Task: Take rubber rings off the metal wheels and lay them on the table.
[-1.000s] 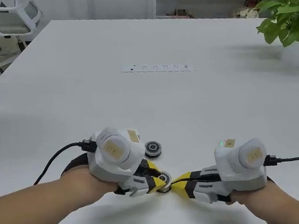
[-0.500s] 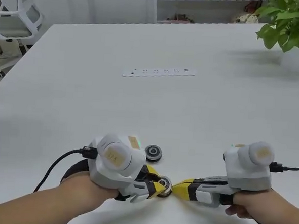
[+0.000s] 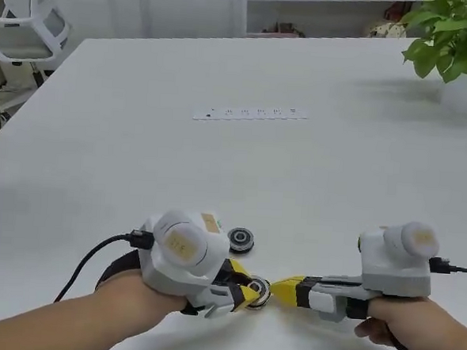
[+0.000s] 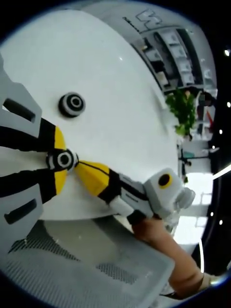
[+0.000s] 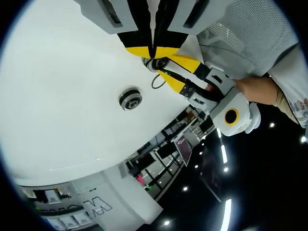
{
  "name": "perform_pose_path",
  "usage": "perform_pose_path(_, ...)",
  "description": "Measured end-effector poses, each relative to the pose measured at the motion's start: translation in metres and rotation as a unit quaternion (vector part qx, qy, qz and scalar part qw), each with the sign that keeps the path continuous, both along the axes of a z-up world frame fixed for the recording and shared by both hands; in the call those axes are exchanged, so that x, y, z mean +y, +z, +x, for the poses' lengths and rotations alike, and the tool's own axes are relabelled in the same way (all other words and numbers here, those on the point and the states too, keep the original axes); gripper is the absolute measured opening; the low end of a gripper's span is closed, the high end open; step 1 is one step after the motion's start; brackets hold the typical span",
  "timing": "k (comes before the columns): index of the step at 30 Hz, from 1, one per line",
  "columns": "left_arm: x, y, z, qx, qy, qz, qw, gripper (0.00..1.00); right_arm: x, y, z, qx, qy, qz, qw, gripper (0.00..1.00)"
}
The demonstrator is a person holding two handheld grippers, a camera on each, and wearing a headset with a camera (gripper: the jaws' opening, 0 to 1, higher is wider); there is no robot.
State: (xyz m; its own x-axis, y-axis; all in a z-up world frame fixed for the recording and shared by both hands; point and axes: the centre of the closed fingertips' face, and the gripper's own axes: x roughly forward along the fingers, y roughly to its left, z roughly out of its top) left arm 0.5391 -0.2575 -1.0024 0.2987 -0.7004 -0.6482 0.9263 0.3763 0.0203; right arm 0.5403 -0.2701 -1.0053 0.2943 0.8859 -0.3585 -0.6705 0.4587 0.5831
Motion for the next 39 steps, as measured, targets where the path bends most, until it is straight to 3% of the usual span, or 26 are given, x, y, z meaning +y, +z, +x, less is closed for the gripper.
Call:
perform_pose_path(15,0.000,0.000,0.000,-0.003,0.002,0.001,1.0000,0.12,0.006,0.007,-0.003,0.002,0.009,0.023,0.9997,0.00)
perform_pose_path(20,-0.001,0.000,0.000,-0.005,0.002,0.002,1.0000,0.12,0.013,0.010,-0.007,-0.015,0.029,0.020,0.9993,0.00)
perform_pose_path(21,-0.001,0.000,0.000,-0.005,0.002,0.002,1.0000,0.12,0.014,0.011,-0.009,-0.016,0.032,0.022,0.9991,0.00)
perform_pose_path(22,-0.002,0.000,-0.001,-0.004,0.000,0.000,1.0000,0.12,0.020,0.018,-0.014,-0.015,0.047,0.046,0.9977,0.00)
perform_pose_path(23,-0.003,0.000,0.000,-0.008,-0.001,0.000,1.0000,0.12,0.023,0.022,-0.021,-0.007,0.060,0.053,0.9968,0.00)
perform_pose_path(24,-0.002,0.000,-0.001,-0.005,0.002,0.001,1.0000,0.12,0.021,0.018,-0.015,-0.025,0.052,0.032,0.9978,0.00)
perform_pose_path(27,-0.002,-0.001,0.000,-0.005,0.001,-0.002,1.0000,0.12,0.020,0.015,-0.012,-0.035,0.050,0.031,0.9977,0.00)
perform_pose_path(33,-0.003,0.000,0.000,-0.001,0.002,-0.007,1.0000,0.12,0.014,0.005,-0.007,-0.038,0.040,0.004,0.9985,0.00)
perform_pose_path(39,-0.003,0.000,-0.001,-0.004,-0.006,-0.007,0.9999,0.13,0.012,0.007,-0.006,-0.038,0.040,0.006,0.9985,0.00)
